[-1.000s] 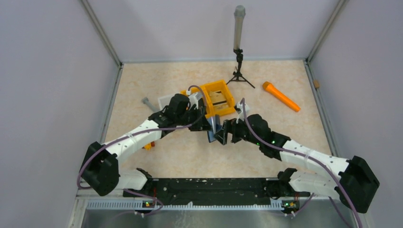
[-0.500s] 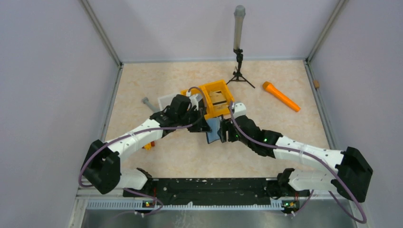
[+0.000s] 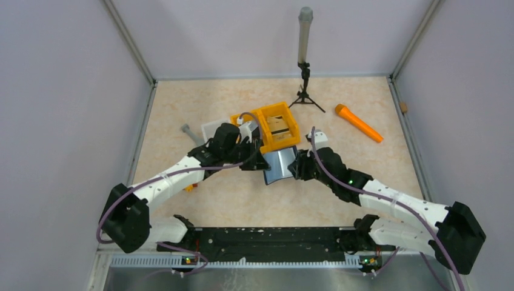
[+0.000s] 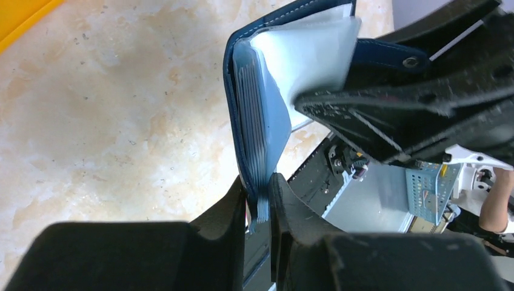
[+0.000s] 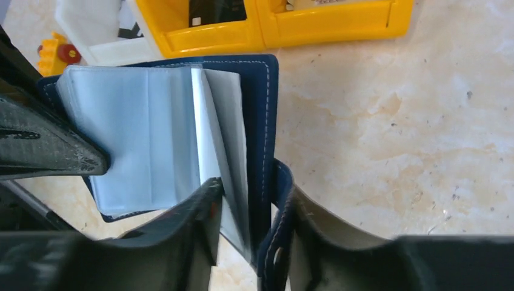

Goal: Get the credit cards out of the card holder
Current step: Open the card holder at the center of the board.

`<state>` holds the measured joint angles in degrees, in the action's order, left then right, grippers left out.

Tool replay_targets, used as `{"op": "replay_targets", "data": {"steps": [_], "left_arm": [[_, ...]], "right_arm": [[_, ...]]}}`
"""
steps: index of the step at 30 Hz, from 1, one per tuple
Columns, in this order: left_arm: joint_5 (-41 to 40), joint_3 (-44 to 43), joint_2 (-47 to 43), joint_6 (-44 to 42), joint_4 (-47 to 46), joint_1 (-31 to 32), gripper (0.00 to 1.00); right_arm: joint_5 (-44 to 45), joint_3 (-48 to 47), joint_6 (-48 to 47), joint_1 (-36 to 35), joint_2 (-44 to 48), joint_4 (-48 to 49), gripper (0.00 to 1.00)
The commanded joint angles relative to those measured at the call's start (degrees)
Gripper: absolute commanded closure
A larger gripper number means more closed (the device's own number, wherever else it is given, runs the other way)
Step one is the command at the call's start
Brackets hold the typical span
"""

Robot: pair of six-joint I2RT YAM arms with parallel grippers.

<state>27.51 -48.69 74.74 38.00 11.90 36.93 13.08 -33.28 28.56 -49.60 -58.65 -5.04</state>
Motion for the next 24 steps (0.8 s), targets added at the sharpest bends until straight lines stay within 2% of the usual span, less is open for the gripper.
{"op": "replay_targets", "data": {"steps": [1, 4, 6, 8, 12, 15, 18, 24], "left_arm": [[3.03, 2.30, -5.06, 1.02, -7.36, 0.09, 0.97], [3.25, 3.94, -6.69, 1.35, -8.36, -0.31, 0.95], [4.38, 5.18, -7.77, 2.32, -10.23, -0.65, 0.88], [5.61, 6.58, -8.66, 3.75, -13.22, -1.01, 0.79], [8.36, 9.88, -9.88, 6.47, -18.92, -1.45, 0.69], [10.04, 12.11, -10.89, 8.48, -23.56, -1.65, 0.69], [9.27, 13.38, -12.23, 8.36, -22.74, -1.69, 0.69], [9.24, 14.14, -10.83, 7.37, -20.78, -1.68, 0.81]], "right_arm": [[-10.95, 3.04, 3.69, 4.46, 4.11, 8.52, 0.69], [-12.65, 4.53, 4.72, 5.33, 6.87, 10.51, 0.87], [-15.26, 5.19, 5.89, 6.35, 7.59, 11.82, 0.95], [-19.36, 5.93, 7.26, 7.66, 7.35, 13.74, 1.00], [-24.10, 8.07, 11.98, 8.38, 6.70, 19.39, 1.00], [-24.61, 9.03, 13.84, 8.36, 6.22, 21.72, 1.00], [-25.17, 8.89, 13.74, 8.38, 5.21, 21.60, 1.00], [-27.65, 9.49, 15.15, 8.33, 4.33, 24.25, 1.00]]}}
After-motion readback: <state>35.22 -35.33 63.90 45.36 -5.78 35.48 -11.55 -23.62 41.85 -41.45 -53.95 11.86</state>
